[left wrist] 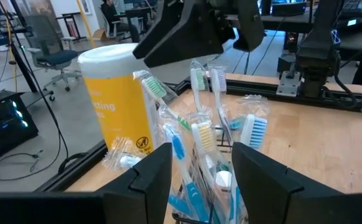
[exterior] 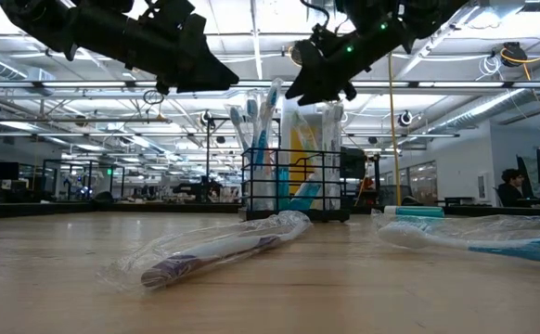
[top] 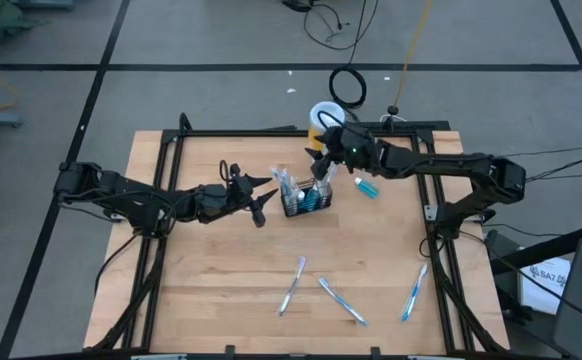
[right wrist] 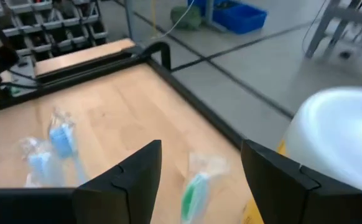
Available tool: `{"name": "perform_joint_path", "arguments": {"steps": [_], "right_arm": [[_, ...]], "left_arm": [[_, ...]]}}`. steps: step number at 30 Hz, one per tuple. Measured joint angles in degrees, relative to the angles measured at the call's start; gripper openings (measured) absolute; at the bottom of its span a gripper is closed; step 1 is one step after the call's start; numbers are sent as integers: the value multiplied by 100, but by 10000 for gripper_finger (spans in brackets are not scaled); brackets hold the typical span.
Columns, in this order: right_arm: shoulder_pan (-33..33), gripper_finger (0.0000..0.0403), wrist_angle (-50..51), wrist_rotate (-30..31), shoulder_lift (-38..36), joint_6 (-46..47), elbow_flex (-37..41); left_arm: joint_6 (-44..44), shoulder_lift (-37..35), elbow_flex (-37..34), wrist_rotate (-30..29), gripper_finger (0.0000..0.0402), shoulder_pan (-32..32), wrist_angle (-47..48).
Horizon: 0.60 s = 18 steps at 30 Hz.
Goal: Pick & Place toothbrushing station
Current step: Put the green toothbrush into the black wire organizer
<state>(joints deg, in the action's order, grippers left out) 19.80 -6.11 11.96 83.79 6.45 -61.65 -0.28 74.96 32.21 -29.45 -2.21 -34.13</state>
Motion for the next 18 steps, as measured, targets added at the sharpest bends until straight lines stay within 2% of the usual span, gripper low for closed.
{"name": "perform_joint_path", "arguments": {"steps": [12, 18], "right_arm": [[16, 198, 159, -1, 352, 169, 15], [53, 160, 57, 18, 410, -256, -10]], "left_arm": [[-1, 2, 0, 0, 175, -1, 39], [1, 2, 2, 0, 175, -1, 81]]}}
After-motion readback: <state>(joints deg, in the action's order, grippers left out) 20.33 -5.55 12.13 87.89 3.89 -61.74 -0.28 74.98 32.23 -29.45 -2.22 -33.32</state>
